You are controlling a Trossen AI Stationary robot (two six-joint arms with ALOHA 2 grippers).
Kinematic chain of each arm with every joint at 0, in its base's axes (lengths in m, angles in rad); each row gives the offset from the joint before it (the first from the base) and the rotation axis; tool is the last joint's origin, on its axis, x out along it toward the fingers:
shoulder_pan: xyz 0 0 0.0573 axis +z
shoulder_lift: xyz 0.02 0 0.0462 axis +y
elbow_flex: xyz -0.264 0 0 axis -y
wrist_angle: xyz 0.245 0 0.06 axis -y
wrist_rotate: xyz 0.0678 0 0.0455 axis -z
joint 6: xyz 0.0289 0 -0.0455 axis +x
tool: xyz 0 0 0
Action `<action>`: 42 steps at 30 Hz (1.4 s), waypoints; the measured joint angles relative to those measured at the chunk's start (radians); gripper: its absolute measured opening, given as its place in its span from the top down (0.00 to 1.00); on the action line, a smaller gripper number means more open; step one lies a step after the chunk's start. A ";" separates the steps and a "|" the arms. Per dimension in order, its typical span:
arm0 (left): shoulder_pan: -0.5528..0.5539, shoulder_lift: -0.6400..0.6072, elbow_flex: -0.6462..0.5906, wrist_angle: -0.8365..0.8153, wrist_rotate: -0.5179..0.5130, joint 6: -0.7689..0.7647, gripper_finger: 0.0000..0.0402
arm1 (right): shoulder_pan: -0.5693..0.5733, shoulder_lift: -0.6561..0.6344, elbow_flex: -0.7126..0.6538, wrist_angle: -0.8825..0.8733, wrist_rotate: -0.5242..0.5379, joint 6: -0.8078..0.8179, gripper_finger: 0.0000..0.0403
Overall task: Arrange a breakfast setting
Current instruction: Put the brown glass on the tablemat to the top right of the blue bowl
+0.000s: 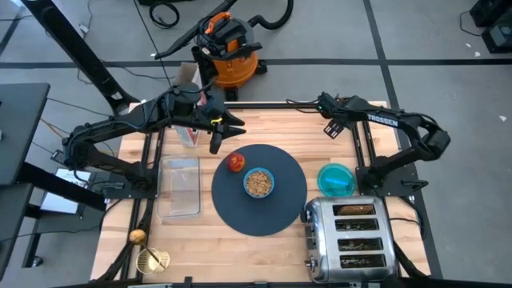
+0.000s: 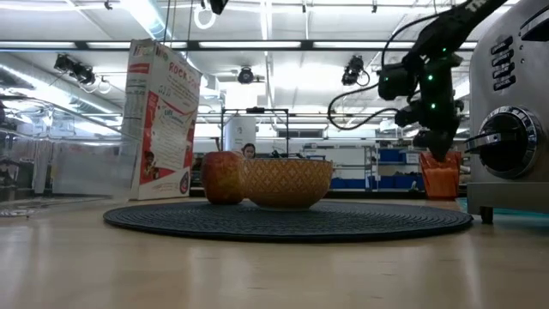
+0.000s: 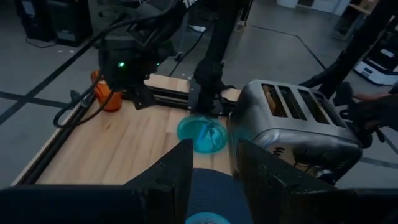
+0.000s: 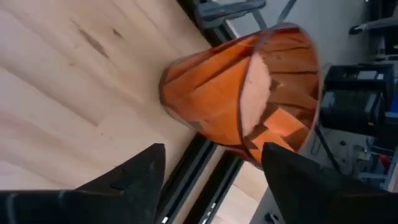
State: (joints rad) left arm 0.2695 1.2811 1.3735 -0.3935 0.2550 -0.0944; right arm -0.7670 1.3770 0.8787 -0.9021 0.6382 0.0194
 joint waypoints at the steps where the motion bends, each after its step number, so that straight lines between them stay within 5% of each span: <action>1: -0.006 0.000 0.000 0.000 -0.006 -0.004 0.68 | -0.003 0.010 0.000 0.002 -0.005 -0.001 0.31; 13: -0.021 0.000 0.000 0.038 -0.018 -0.025 0.68 | -0.001 0.039 0.000 0.027 0.076 0.029 0.32; 42: -0.020 0.001 0.000 0.088 -0.019 -0.026 0.68 | -0.009 0.035 0.001 0.058 -0.007 0.040 0.38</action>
State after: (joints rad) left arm 0.2497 1.2819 1.3735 -0.3058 0.2359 -0.1200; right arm -0.7757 1.4117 0.8799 -0.8438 0.6310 0.0593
